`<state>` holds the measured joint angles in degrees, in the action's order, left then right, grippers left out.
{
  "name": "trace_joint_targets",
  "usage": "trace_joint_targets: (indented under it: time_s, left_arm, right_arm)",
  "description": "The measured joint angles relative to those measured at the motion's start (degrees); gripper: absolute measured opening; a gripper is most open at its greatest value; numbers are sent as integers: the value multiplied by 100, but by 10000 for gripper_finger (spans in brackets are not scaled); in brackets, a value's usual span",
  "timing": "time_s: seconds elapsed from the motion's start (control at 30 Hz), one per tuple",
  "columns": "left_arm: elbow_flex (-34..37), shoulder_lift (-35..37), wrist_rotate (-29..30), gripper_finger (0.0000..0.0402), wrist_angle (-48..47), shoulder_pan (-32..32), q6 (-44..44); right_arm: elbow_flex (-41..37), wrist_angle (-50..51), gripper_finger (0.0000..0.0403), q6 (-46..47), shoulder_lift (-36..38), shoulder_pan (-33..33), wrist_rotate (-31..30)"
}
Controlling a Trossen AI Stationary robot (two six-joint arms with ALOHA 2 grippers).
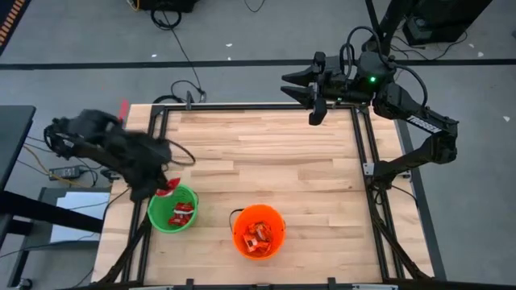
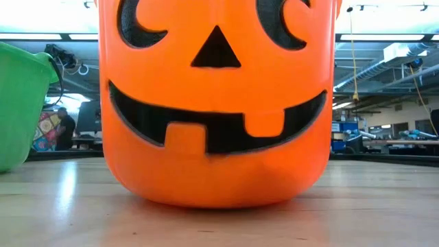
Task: Sort candy by brand, put in halloween buckets
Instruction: Put the red chocolate into the green bucket, then return to Home Position
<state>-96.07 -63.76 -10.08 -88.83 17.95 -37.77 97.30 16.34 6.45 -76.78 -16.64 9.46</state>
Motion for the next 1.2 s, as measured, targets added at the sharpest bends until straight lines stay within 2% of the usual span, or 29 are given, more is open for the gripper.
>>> trace_joint_targets:
  time_s: [0.07,0.2,0.3,0.5,0.67,0.83,1.0,1.2]
  left_arm:
    - [708,253,-4,51,360,56,-14]
    - [2196,893,-142,51,1693,140,-72]
    - [3225,1425,-271,51,2556,170,-422]
    - [4661,2451,-409,51,3348,173,-1236]
    - [5331,3022,-477,51,3575,173,-1757]
    - [5787,3096,-677,65,3330,173,-1938]
    - [6195,3094,-1058,108,3258,173,-1854]
    - [6251,3127,-918,177,3314,171,-1530]
  right_arm:
    - [0,0,170,-3,-1,0,-1]
    - [0,-4,170,-8,1,0,0]
    - [0,-4,170,-8,1,0,1]
    - [0,-4,170,3,1,0,1]
    - [0,-4,170,108,1,0,1]
    - [0,-4,170,144,3,0,-69]
    - [0,-53,170,260,3,0,-80]
    - [0,-127,170,301,5,0,-80]
